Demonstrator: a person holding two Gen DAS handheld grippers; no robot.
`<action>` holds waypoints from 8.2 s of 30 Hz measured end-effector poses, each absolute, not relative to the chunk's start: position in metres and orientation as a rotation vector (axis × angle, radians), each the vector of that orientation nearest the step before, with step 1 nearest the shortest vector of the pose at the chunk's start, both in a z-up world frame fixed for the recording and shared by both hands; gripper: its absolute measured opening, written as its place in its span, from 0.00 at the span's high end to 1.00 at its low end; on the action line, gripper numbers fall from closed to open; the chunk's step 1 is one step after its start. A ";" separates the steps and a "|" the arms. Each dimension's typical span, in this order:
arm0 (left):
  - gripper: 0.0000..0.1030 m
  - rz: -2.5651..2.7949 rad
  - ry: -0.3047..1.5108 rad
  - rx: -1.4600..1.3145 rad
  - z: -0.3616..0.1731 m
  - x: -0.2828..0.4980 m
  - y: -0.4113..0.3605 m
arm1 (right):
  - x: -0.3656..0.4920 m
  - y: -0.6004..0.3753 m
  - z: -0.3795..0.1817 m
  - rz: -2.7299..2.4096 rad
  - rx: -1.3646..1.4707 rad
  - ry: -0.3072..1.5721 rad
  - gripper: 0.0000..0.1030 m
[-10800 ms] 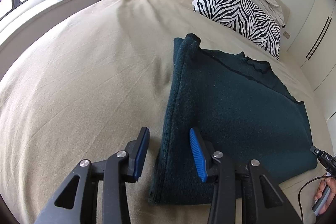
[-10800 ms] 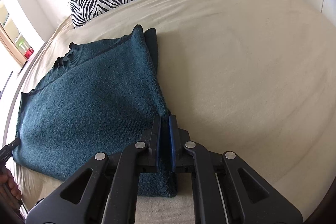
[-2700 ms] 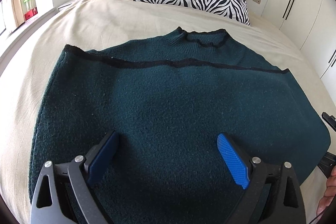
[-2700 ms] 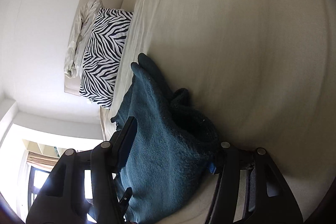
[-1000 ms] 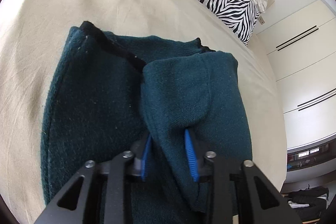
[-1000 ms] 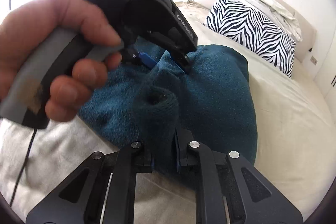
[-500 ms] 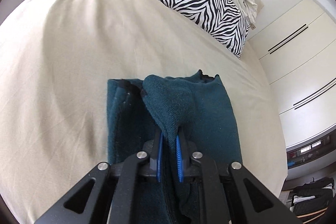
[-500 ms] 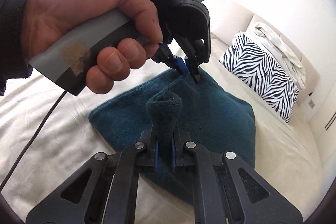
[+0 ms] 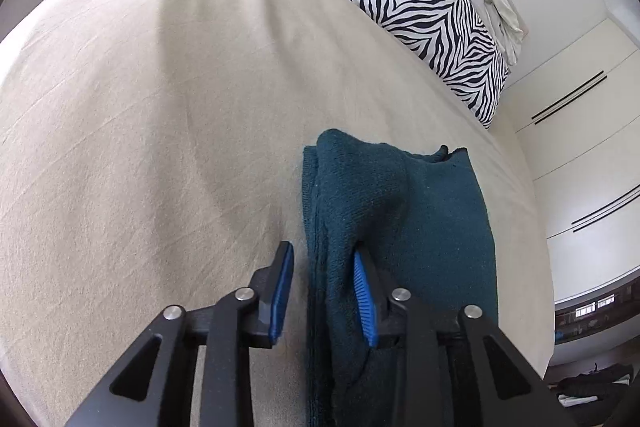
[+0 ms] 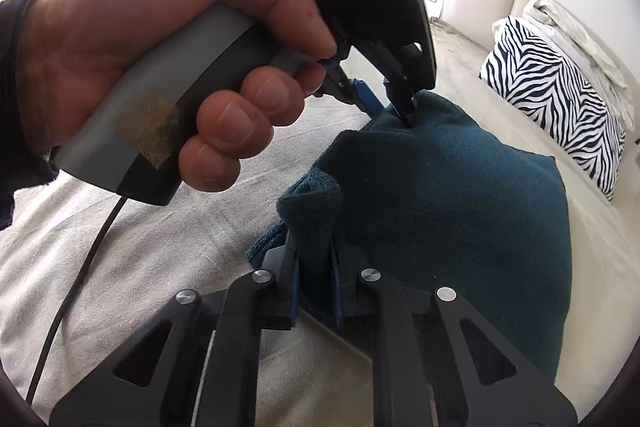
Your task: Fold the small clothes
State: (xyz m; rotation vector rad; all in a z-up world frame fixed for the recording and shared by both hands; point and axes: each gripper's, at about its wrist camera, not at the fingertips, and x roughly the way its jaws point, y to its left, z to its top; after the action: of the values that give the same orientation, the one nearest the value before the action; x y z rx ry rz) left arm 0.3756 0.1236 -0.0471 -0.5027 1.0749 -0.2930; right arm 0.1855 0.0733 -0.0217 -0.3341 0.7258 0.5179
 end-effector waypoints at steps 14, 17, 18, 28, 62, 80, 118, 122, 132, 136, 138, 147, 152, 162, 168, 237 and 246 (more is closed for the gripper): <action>0.59 -0.191 0.902 0.020 -0.010 0.303 0.048 | 0.193 -0.149 0.019 0.635 0.350 0.831 0.47; 0.45 -0.173 0.926 -0.014 -0.050 0.296 0.061 | 0.232 -0.184 0.017 0.658 0.547 0.872 0.47; 0.38 -0.168 0.908 -0.051 -0.055 0.293 0.068 | 0.243 -0.196 0.009 0.629 0.587 0.911 0.47; 0.38 -0.157 0.860 -0.089 -0.027 0.279 0.079 | 0.222 -0.275 -0.031 0.546 0.705 0.975 0.65; 0.27 -0.210 0.933 -0.371 -0.028 0.334 0.111 | 0.337 -0.262 0.005 0.500 0.683 0.989 0.34; 0.27 -0.265 1.129 -0.442 -0.061 0.330 0.095 | 0.325 -0.262 -0.076 0.532 0.866 1.199 0.36; 0.66 -0.460 1.192 -0.403 -0.053 0.156 -0.011 | 0.112 -0.362 -0.059 0.444 0.875 1.144 0.59; 0.61 -0.444 1.166 -0.492 -0.048 0.148 0.008 | 0.095 -0.373 -0.064 0.437 0.979 1.069 0.55; 0.45 -0.321 1.098 -0.354 -0.026 0.131 0.019 | 0.024 -0.375 0.017 0.322 0.736 0.856 0.53; 0.44 -0.299 1.089 -0.375 -0.027 0.120 0.030 | 0.011 -0.350 0.009 0.415 0.683 0.889 0.53; 0.44 -0.289 1.076 -0.341 -0.023 0.112 0.027 | 0.014 -0.341 -0.019 0.362 0.641 0.991 0.57; 0.22 -0.169 0.817 -0.088 0.037 0.043 0.016 | -0.028 -0.348 0.019 0.165 0.407 0.839 0.53; 0.00 -0.084 0.504 0.076 0.095 -0.005 -0.006 | -0.064 -0.324 0.076 0.048 0.208 0.653 0.32; 0.00 -0.015 0.354 0.118 0.171 -0.052 -0.010 | -0.109 -0.289 0.171 -0.023 0.110 0.401 0.00; 0.00 0.029 0.458 0.121 0.148 -0.044 -0.008 | -0.124 -0.279 0.195 -0.021 0.133 0.418 0.00; 0.00 -0.016 0.866 0.096 0.027 -0.022 -0.013 | -0.071 -0.245 0.067 -0.153 0.033 0.965 0.00; 0.00 -0.016 0.870 0.097 0.027 -0.022 -0.012 | -0.071 -0.243 0.066 -0.154 0.034 0.966 0.00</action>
State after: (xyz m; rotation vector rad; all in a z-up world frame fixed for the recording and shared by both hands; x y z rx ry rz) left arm -0.0220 -0.0119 0.0267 0.0969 0.8702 -0.0156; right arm -0.0714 -0.2427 0.0656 0.0337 0.9663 -0.1543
